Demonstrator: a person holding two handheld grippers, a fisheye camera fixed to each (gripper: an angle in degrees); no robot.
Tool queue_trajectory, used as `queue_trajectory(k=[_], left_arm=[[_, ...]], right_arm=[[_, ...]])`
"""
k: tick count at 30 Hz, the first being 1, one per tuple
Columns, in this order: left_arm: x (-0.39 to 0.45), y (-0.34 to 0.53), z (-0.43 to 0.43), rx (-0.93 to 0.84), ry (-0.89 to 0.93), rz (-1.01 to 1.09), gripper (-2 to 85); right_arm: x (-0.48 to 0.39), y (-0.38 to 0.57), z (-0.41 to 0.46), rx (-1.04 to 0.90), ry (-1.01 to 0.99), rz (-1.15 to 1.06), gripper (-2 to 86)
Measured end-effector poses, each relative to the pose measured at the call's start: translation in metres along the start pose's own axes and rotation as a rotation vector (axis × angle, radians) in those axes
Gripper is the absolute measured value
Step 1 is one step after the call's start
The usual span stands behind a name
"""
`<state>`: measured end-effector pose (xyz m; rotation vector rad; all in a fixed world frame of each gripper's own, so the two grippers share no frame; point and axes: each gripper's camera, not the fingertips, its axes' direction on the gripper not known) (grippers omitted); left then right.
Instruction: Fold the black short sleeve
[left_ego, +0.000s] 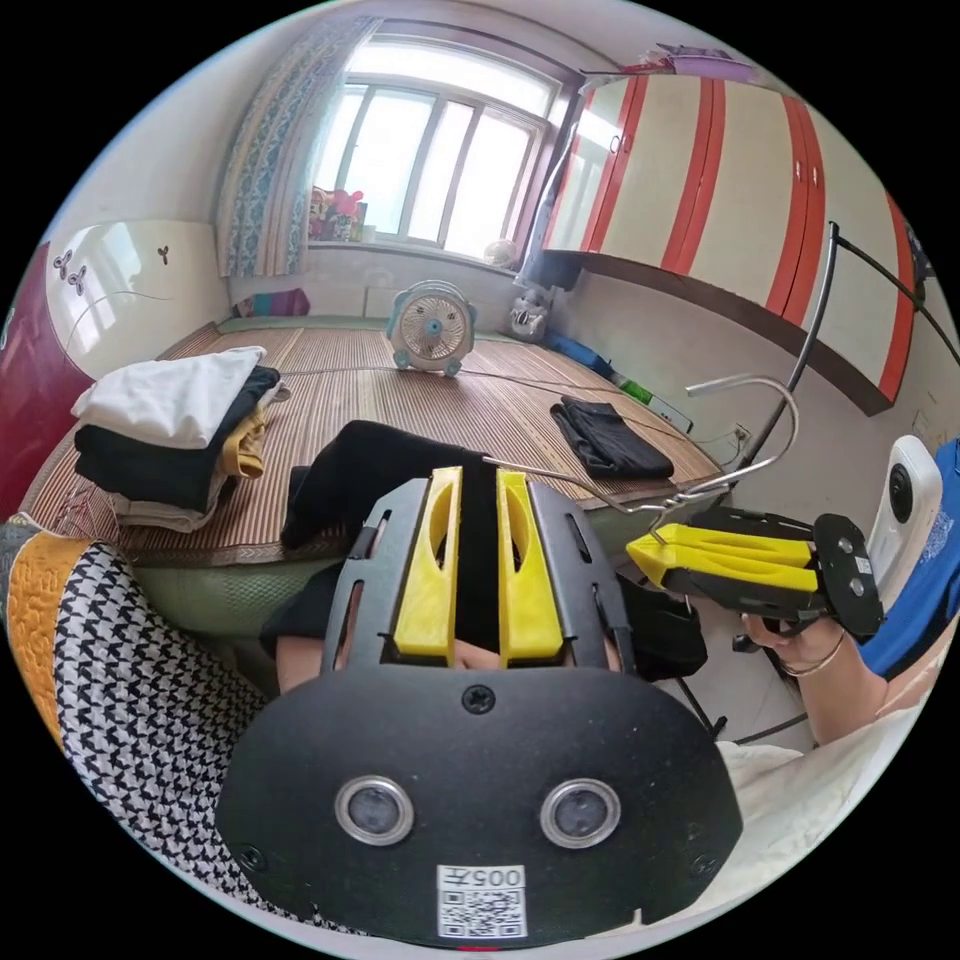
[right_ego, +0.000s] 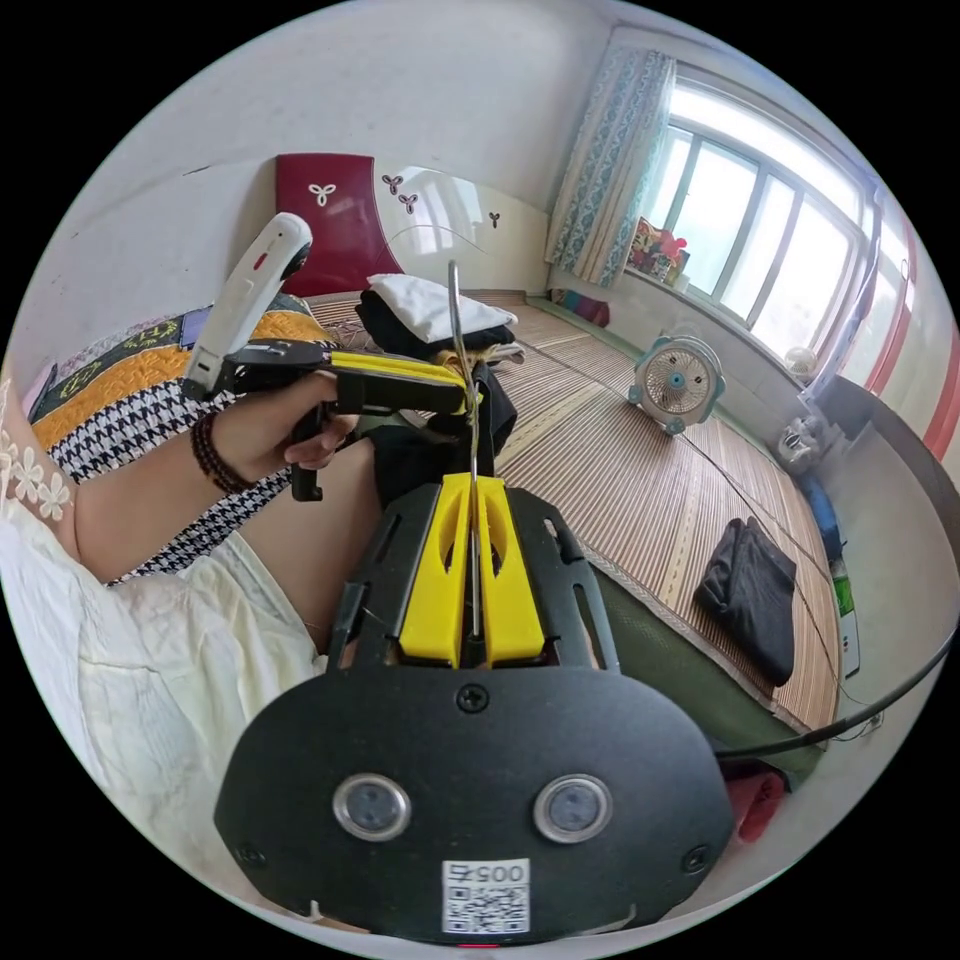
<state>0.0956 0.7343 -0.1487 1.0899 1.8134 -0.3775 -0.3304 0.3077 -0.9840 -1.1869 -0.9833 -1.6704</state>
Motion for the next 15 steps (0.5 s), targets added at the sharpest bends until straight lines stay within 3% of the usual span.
queue_trajectory(k=[15], left_arm=[[-0.020,0.001,0.001,0.026,-0.131,-0.003,0.0]], right_arm=[[0.002,0.015,-0.002,0.012,-0.058,-0.103,-1.6]])
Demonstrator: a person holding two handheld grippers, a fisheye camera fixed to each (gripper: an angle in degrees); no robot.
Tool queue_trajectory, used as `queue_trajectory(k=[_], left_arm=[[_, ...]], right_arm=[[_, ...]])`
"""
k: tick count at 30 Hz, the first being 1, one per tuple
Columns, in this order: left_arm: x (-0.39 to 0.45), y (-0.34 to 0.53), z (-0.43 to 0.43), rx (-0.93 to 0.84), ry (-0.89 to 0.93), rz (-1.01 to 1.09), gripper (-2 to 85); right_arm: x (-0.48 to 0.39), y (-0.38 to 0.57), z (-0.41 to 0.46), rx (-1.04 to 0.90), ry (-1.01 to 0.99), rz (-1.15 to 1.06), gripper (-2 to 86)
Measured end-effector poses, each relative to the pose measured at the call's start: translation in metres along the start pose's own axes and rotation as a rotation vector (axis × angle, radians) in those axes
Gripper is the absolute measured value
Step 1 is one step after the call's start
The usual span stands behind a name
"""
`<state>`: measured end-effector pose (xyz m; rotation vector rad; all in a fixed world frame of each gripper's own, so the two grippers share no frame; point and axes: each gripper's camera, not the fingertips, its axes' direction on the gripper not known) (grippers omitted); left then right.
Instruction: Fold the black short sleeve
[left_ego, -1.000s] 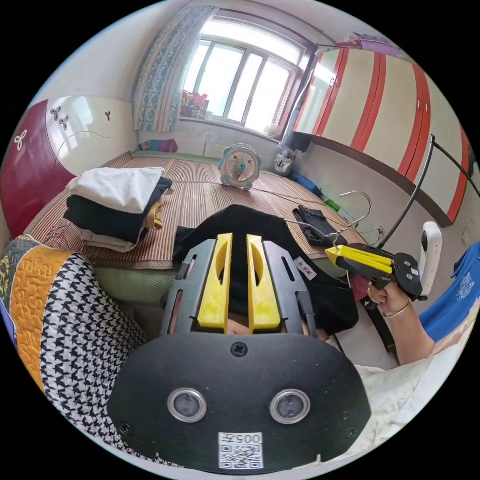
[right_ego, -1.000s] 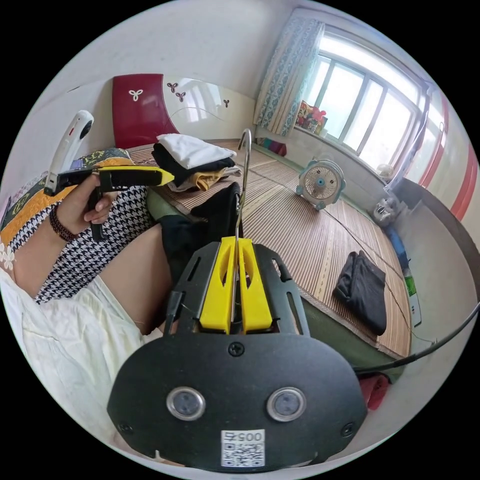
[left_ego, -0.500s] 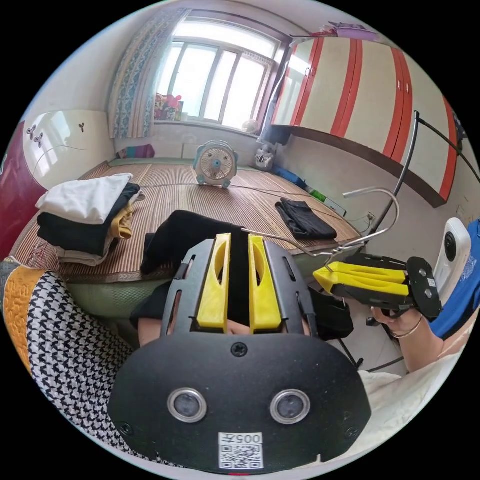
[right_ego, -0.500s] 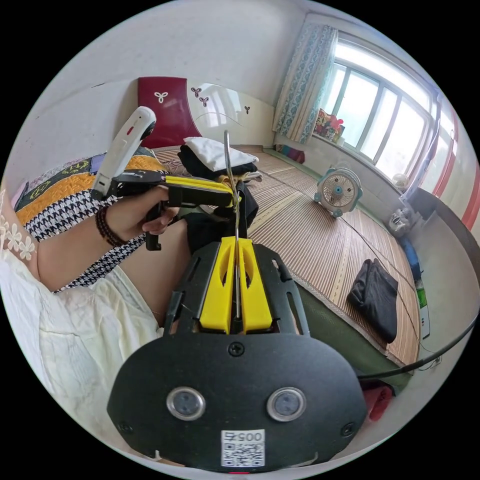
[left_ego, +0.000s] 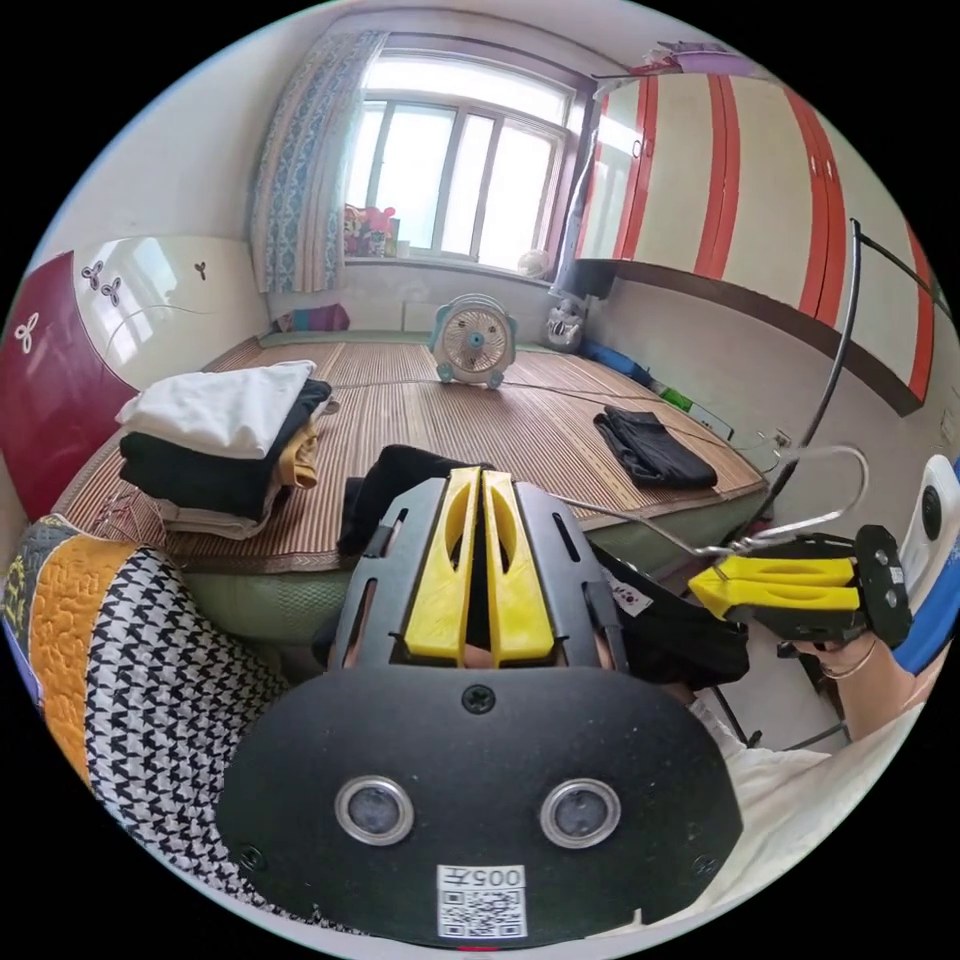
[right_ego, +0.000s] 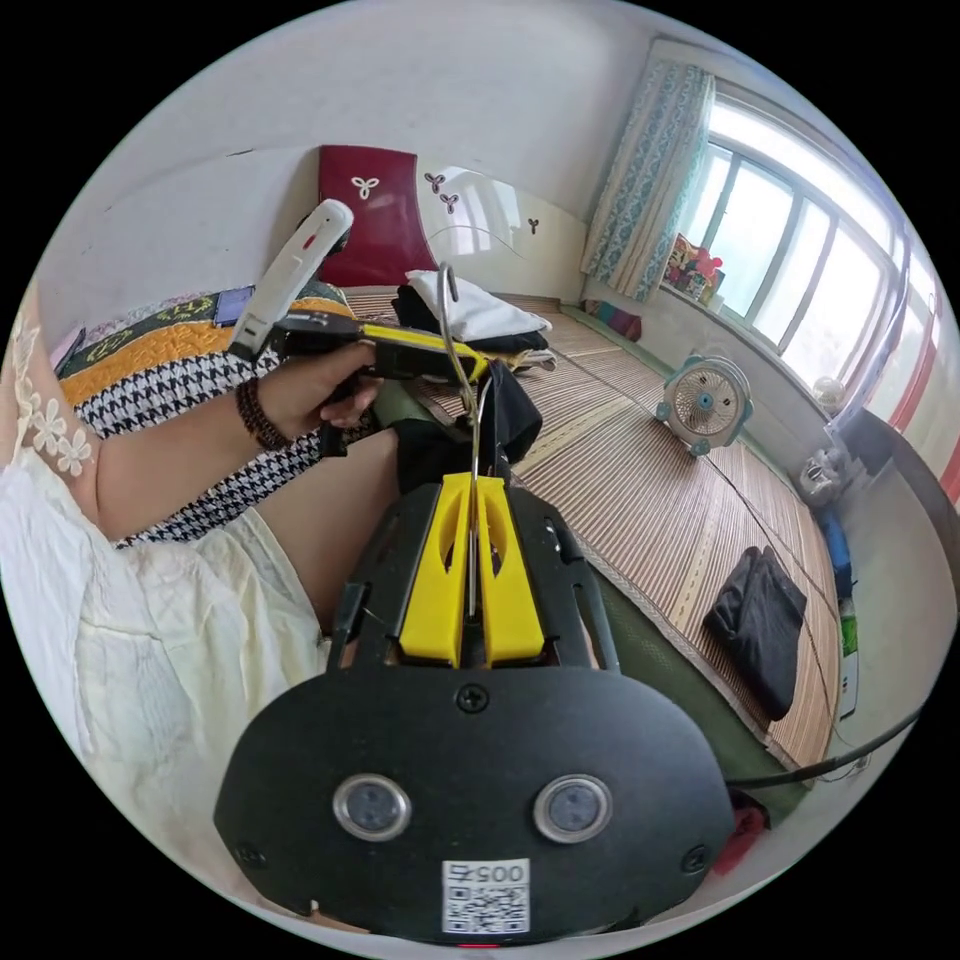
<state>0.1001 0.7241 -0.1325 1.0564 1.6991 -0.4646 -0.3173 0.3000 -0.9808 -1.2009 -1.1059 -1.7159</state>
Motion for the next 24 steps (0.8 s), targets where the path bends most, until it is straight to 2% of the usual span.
queue_trajectory(k=[4,15,21,24], left_arm=[[-0.012,-0.002,0.002,0.017,-0.073,-0.028,-0.1],[-0.022,-0.003,0.016,0.021,-0.080,-0.026,-0.6],[-0.003,-0.005,0.033,-0.048,-0.072,0.063,-0.6],[0.004,-0.011,0.050,-0.093,-0.075,0.072,-0.6]], right_arm=[[0.000,0.015,-0.012,0.008,-0.042,-0.027,-1.6],[0.017,0.036,-0.027,-0.006,-0.045,-0.050,-1.6],[0.052,0.048,-0.003,-0.085,0.052,0.089,-1.6],[0.074,0.054,0.005,-0.082,0.037,0.132,-1.4]])
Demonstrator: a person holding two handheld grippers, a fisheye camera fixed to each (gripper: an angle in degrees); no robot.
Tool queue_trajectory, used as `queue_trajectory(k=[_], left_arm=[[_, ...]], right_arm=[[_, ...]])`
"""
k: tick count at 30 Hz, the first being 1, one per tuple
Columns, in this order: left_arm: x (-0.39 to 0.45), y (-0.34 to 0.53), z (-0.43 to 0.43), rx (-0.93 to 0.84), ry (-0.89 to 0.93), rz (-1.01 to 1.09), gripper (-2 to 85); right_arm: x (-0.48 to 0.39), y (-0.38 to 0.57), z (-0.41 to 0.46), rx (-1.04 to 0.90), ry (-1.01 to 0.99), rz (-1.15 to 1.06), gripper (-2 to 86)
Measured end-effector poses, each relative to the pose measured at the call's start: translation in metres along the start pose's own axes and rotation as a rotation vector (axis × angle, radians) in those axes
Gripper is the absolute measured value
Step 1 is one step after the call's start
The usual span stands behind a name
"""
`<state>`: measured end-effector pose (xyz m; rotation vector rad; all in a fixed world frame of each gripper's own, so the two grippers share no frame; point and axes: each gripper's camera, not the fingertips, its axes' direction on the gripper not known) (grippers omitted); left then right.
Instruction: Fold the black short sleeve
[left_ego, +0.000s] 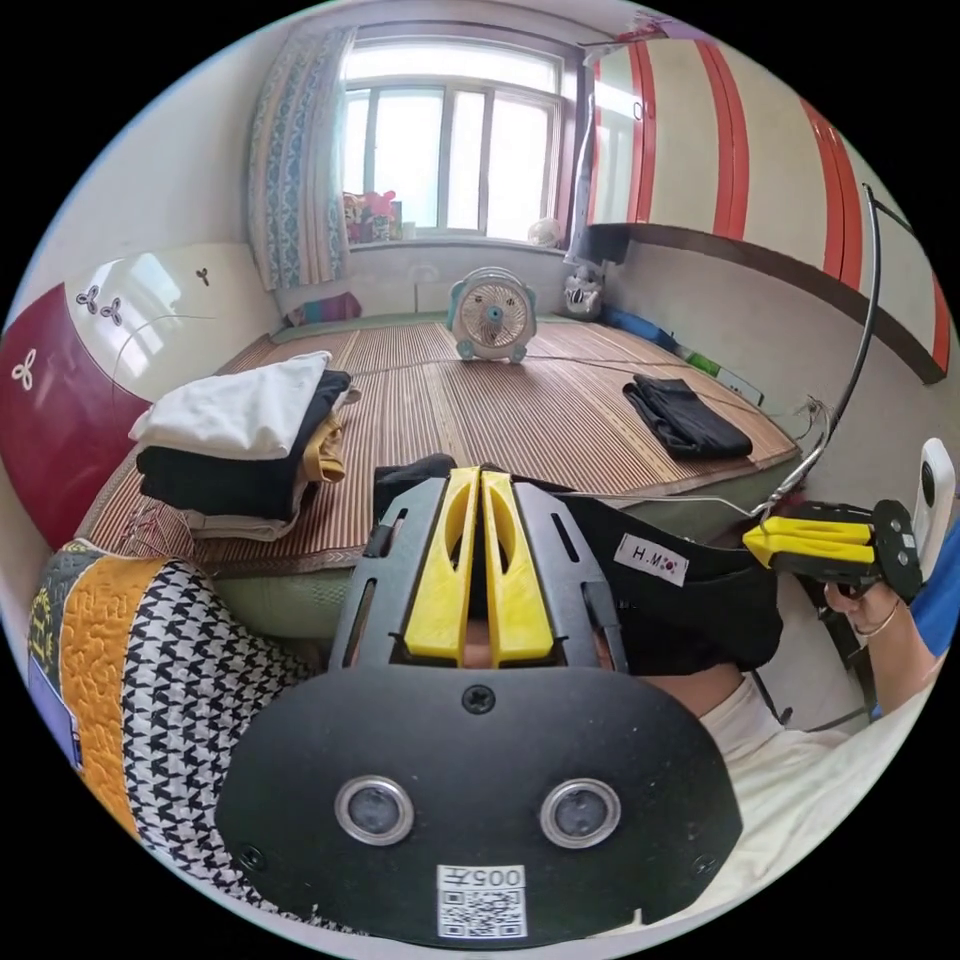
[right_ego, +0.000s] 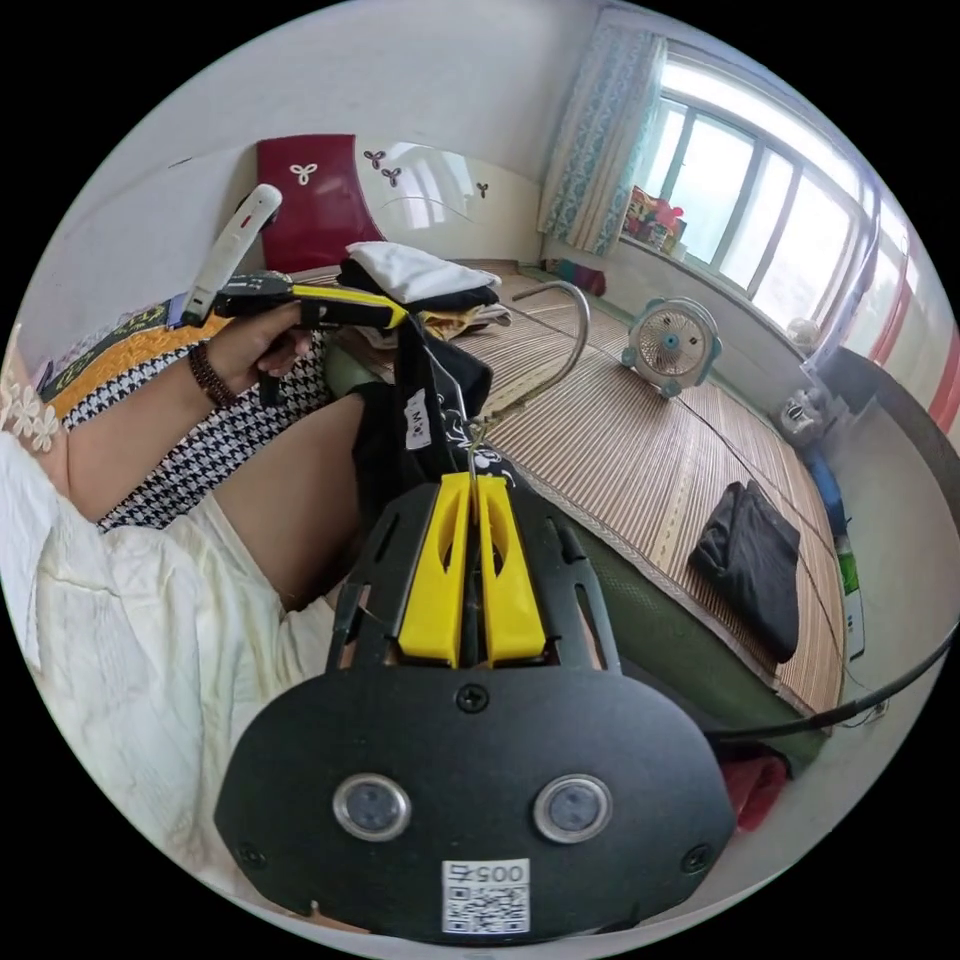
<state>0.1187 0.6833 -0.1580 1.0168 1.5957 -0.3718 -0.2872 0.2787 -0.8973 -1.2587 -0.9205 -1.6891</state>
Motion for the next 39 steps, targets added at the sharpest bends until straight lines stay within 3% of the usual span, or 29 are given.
queue_trajectory(k=[18,25,29,39], left_arm=[[0.050,-0.056,0.094,-0.135,0.011,0.021,-0.4],[0.048,-0.060,0.106,-0.131,-0.014,0.015,-0.3],[0.035,-0.053,0.106,-0.064,-0.054,-0.036,-0.1],[-0.012,-0.046,0.114,-0.083,0.111,-0.081,-0.2]], right_arm=[[0.132,0.026,0.016,0.070,-0.303,0.142,4.0],[0.126,0.033,-0.002,0.145,-0.359,0.131,-1.1],[0.105,0.039,-0.019,0.165,-0.278,0.083,-1.3],[0.095,0.067,-0.051,0.176,-0.265,0.186,-1.7]])
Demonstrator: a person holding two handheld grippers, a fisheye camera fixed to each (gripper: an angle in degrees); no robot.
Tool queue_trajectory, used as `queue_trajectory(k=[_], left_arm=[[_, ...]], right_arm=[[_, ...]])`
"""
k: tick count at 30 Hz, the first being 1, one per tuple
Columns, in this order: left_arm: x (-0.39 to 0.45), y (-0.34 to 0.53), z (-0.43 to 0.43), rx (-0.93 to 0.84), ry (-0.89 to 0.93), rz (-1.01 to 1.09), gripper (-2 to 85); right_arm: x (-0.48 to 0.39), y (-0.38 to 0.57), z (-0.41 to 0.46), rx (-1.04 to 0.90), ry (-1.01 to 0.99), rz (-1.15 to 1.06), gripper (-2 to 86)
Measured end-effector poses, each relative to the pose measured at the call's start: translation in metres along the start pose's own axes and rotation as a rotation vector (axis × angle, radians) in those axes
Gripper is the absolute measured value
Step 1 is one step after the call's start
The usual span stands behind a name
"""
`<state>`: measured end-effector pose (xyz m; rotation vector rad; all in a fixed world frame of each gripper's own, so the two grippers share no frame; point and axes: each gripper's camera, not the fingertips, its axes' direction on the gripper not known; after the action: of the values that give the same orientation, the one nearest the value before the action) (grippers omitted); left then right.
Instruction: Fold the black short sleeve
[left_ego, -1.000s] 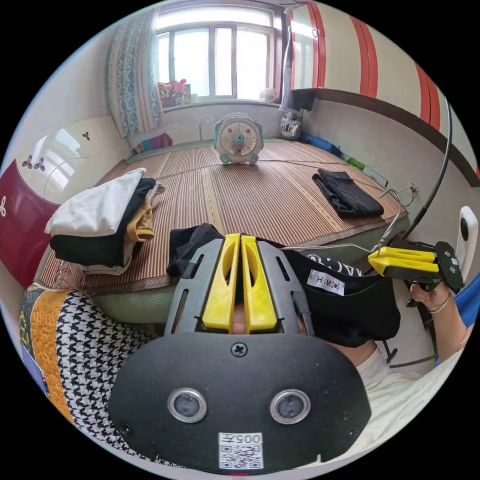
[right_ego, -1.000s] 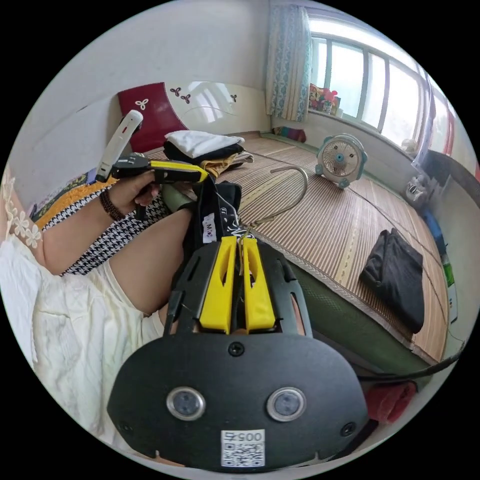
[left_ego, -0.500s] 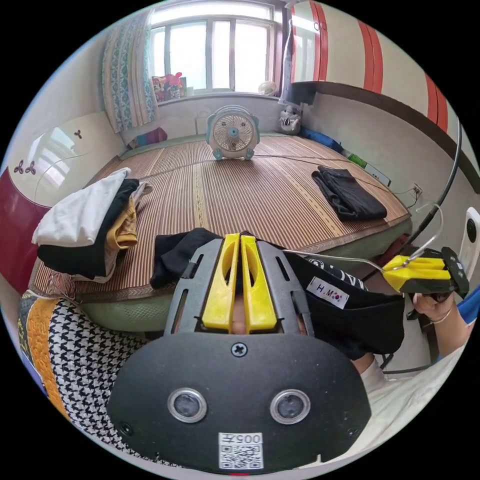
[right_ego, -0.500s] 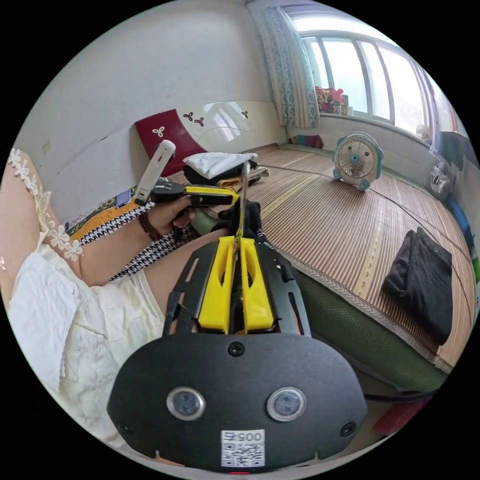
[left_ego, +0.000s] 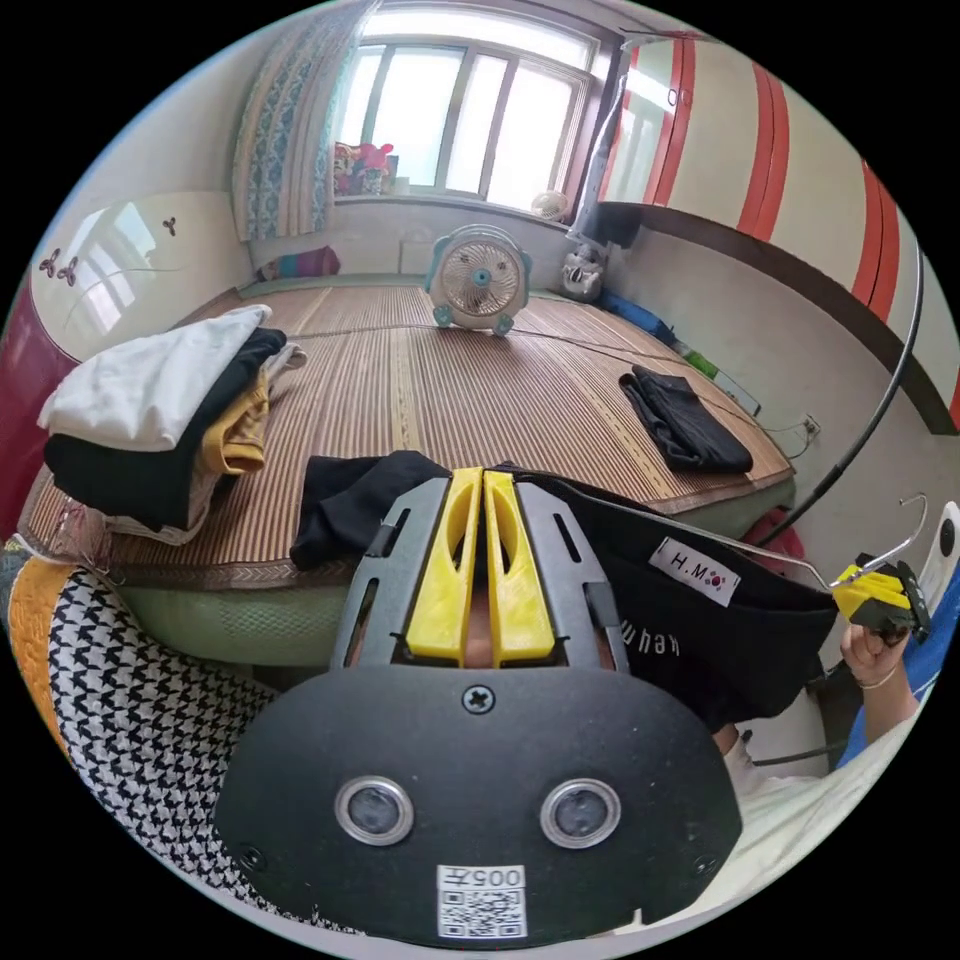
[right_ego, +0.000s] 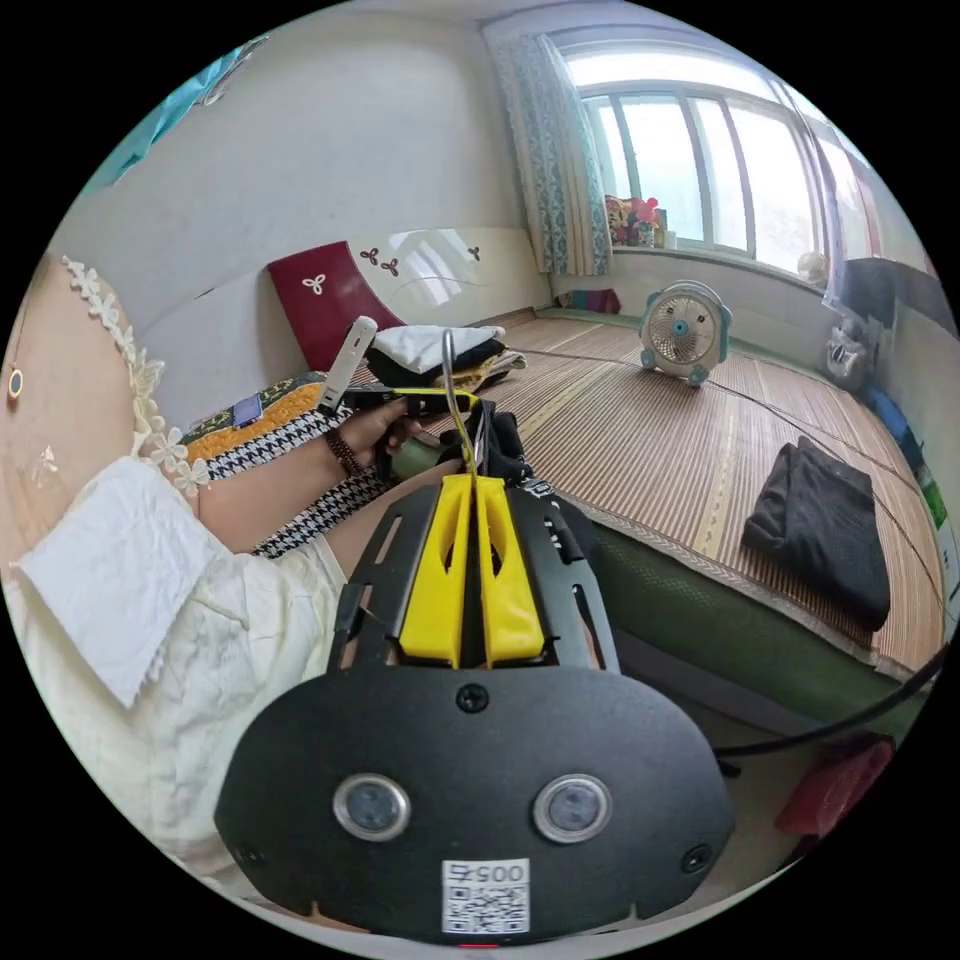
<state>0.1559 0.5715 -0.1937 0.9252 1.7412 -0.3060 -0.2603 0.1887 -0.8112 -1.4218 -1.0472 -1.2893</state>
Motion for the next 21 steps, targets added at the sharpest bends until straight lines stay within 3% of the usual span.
queue_trajectory(k=[6,11,19,21], left_arm=[[-0.022,0.006,0.006,-0.044,0.029,0.037,-0.2],[-0.032,0.011,0.007,-0.104,0.064,0.054,-0.5],[-0.023,0.040,0.000,-0.247,0.023,0.149,-0.6],[-0.026,0.051,-0.006,-0.207,0.022,0.142,-0.6]], right_arm=[[-0.036,-0.007,-0.002,-0.030,0.042,-0.079,-1.7],[-0.051,-0.014,0.009,-0.057,0.099,-0.019,-1.6],[-0.093,-0.049,0.073,-0.081,0.147,-0.035,-1.6],[-0.104,-0.057,0.086,-0.085,0.127,-0.064,-1.6]])
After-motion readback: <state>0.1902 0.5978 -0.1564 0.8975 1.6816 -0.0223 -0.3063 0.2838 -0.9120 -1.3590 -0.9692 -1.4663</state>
